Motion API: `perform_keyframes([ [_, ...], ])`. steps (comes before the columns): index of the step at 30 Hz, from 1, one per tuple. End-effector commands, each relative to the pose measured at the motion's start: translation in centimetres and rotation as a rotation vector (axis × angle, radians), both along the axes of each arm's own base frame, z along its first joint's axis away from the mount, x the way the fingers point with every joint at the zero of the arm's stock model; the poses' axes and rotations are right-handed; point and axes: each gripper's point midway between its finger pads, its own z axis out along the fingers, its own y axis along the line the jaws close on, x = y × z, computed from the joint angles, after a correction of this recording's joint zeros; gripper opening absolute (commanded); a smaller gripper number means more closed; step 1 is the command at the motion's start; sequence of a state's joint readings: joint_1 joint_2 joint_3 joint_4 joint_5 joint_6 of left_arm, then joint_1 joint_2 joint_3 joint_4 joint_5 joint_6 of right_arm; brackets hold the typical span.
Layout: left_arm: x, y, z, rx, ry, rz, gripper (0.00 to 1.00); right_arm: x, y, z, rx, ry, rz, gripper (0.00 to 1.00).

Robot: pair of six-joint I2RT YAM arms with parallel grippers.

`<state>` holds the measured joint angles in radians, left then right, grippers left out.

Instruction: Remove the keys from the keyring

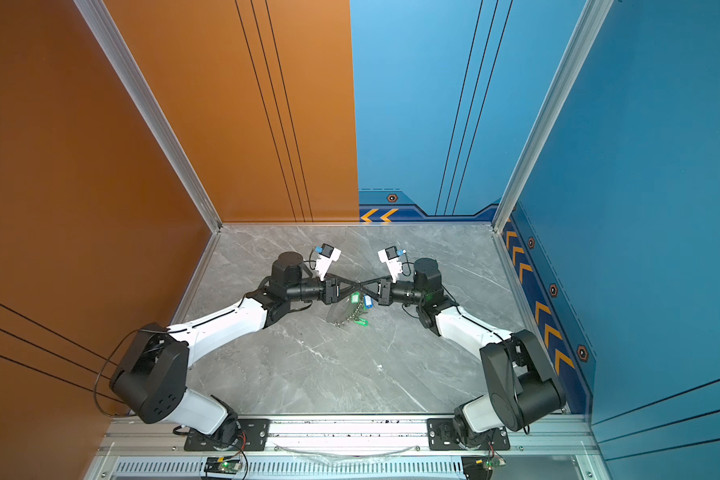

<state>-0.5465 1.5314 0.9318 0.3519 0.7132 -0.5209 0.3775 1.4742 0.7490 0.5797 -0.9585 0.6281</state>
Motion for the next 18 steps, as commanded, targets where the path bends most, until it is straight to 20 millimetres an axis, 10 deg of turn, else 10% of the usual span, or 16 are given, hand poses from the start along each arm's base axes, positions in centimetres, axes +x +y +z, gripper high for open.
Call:
perform_keyframes([
  [1,0.3,-0.6,1.2,-0.025,-0.034,-0.010,0.24,0.0,0.8,2.8,0.049,-0.088,0.032,0.00],
  [18,-0.1,0.9,2.7,-0.051,-0.062,0.039,0.28,0.2,0.7,2.4,0.044,-0.079,0.026,0.00],
])
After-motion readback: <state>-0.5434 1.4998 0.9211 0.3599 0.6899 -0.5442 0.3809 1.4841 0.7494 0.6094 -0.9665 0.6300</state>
